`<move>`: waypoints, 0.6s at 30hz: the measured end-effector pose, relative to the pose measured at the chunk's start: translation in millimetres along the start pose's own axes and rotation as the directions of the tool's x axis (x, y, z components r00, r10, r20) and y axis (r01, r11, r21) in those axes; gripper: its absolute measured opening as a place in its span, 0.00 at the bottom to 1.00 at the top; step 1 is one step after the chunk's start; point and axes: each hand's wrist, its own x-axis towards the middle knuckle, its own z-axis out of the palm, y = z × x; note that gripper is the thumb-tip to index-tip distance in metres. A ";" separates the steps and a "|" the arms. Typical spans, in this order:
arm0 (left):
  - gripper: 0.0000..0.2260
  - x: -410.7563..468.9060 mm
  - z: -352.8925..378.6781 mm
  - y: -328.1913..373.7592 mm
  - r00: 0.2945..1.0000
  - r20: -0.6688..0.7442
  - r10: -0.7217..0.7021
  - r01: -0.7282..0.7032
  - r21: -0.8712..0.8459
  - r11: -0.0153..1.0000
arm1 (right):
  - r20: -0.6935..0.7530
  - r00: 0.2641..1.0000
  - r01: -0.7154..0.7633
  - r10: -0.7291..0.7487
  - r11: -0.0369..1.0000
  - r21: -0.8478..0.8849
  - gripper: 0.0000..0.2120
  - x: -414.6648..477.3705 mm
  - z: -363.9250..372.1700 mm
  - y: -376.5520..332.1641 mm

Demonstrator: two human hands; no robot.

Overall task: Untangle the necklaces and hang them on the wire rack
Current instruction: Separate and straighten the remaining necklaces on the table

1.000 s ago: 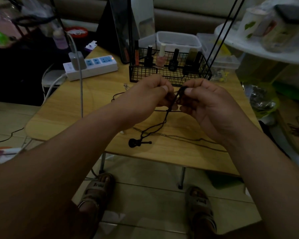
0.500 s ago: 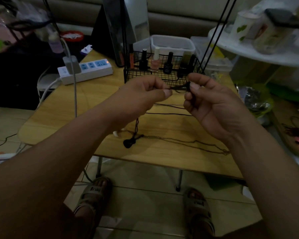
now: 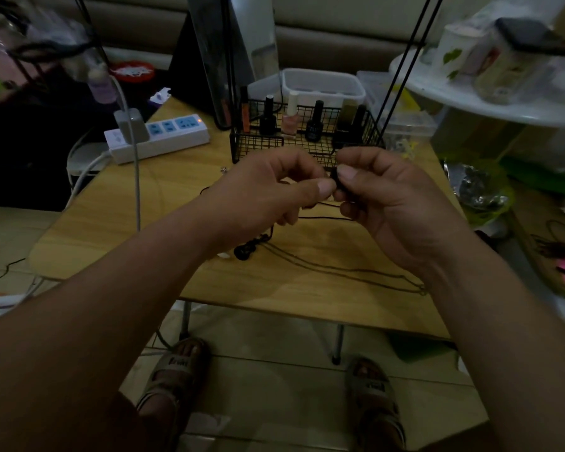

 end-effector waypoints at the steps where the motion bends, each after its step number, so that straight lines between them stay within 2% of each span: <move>1: 0.03 -0.2 -0.4 -0.1 1.000 0.001 0.005 -0.005 0.012 1.000 | 0.003 1.000 0.009 -0.009 0.999 -0.040 0.08 -0.4 0.0 -0.2; 3: 0.04 -1.0 -2.6 0.6 1.000 0.026 0.012 -0.012 0.011 1.000 | 0.020 1.000 0.022 -0.020 0.995 -0.092 0.08 -1.4 -0.4 -1.2; 6: 0.04 -3.0 -7.8 4.8 0.998 0.067 0.010 -0.006 -0.064 0.998 | 0.036 0.999 0.028 -0.026 0.998 -0.057 0.06 -2.6 -2.4 -3.8; 12: 0.06 -3.3 -11.8 6.5 0.997 0.072 0.018 0.006 -0.312 0.950 | 0.163 0.987 -0.028 -0.001 0.984 0.176 0.08 -4.9 1.0 -7.2; 18: 0.04 -3.9 -10.4 4.4 0.987 0.151 0.053 0.007 -0.373 0.928 | 0.167 0.985 -0.114 0.046 0.899 0.422 0.07 -3.5 4.6 -10.6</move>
